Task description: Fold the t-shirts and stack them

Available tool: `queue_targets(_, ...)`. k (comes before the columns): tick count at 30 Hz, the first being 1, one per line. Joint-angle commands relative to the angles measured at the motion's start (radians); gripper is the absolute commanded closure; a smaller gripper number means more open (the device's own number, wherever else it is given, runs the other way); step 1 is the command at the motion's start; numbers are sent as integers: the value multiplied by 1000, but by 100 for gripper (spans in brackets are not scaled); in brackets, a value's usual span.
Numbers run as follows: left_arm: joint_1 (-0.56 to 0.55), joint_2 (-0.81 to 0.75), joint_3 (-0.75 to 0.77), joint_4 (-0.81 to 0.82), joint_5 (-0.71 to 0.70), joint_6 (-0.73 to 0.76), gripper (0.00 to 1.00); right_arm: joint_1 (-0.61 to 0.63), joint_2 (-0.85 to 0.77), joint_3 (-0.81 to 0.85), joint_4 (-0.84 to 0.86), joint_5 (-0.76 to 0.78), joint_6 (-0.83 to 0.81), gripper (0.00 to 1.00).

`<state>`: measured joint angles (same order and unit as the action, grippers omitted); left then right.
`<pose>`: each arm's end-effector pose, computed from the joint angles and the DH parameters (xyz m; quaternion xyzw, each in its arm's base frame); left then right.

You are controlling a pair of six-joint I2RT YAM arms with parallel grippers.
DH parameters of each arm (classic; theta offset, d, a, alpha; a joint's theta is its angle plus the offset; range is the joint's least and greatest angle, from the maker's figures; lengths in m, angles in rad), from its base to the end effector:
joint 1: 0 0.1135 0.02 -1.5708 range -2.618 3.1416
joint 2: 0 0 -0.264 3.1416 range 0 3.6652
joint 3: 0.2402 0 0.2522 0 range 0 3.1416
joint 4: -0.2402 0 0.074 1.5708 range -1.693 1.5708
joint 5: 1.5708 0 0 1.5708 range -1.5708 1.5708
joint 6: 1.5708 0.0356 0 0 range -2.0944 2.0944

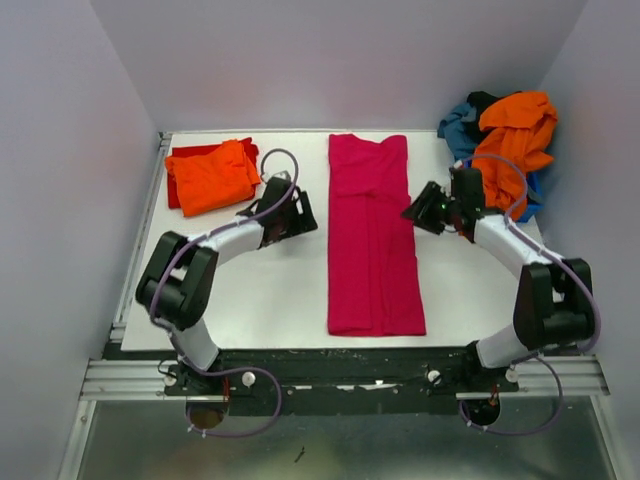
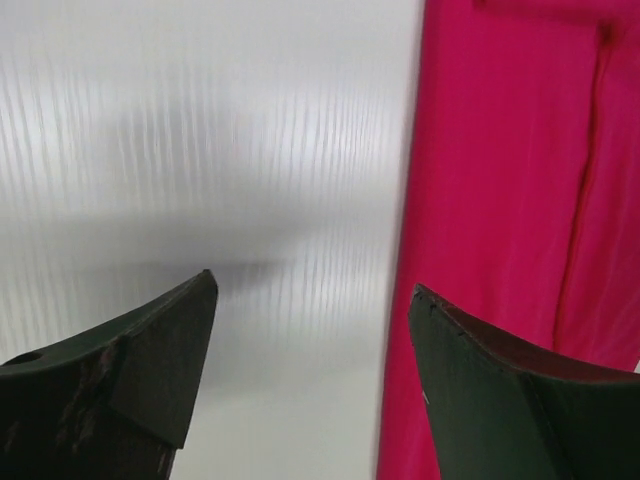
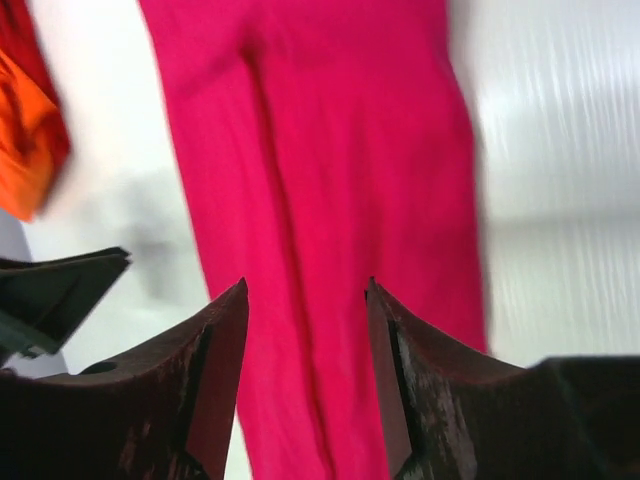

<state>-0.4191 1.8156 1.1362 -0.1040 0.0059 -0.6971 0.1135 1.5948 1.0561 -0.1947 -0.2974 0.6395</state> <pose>0.3561 -0.1589 0.1850 -0.1268 0.9147 -0.2055 0.3240 0.3442 0.0497 0.2309 0.1767 0.8881 0.2737 0.3242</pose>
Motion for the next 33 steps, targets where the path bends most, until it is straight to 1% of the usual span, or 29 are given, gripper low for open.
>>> queue_targets(1, -69, -237, -283, 90, -46, -54, 16, 11, -198, -253, -40, 72, -21, 44)
queue_targets(2, -81, -284, -344, 98, -34, -70, 19, 14, -257, -293, -78, 89, -32, 47)
queue_targets(3, -101, -336, -404, 124, -29, -91, 24, 14, -301, -330, -122, 102, -41, 52)
queue_targets(4, -122, -387, -450, 139, -20, -105, 26, 15, -350, -361, -158, 96, -52, 56)
queue_targets(5, -150, -436, -496, 144, -20, -125, 27, 15, -389, -392, -207, 101, -58, 57)
queue_targets(10, -297, -561, -610, 78, -52, -226, 29, 26, -593, -531, -383, 142, -9, 57)
queue_targets(11, -322, -582, -633, 69, -61, -252, 29, 29, -631, -559, -399, 130, 6, 57)
queue_targets(12, -352, -602, -648, 72, -69, -277, 29, 34, -663, -586, -400, 85, 6, 57)
queue_targets(13, -372, -624, -679, 84, -72, -307, 29, 44, -688, -603, -423, 70, 24, 57)
queue_targets(17, -423, -657, -740, 145, -76, -398, 30, 71, -771, -639, -514, 103, 40, 57)
queue_targets(18, -438, -656, -750, 156, -81, -413, 30, 77, -783, -648, -519, 95, 43, 58)
queue_targets(19, -449, -653, -756, 171, -86, -423, 30, 83, -792, -657, -519, 96, 46, 63)
queue_targets(20, -463, -647, -760, 190, -86, -429, 31, 89, -789, -665, -519, 98, 49, 64)
queue_targets(21, -475, -636, -757, 193, -87, -432, 31, 95, -777, -668, -517, 99, 51, 67)
queue_targets(27, -529, -575, -740, 188, -86, -446, 32, 144, -648, -640, -535, 124, 54, 67)
queue_targets(30, -540, -578, -756, 185, -75, -461, 32, 170, -621, -633, -549, 135, 65, 64)
queue_targets(33, -544, -598, -776, 182, -61, -469, 35, 192, -596, -619, -580, 138, 77, 64)
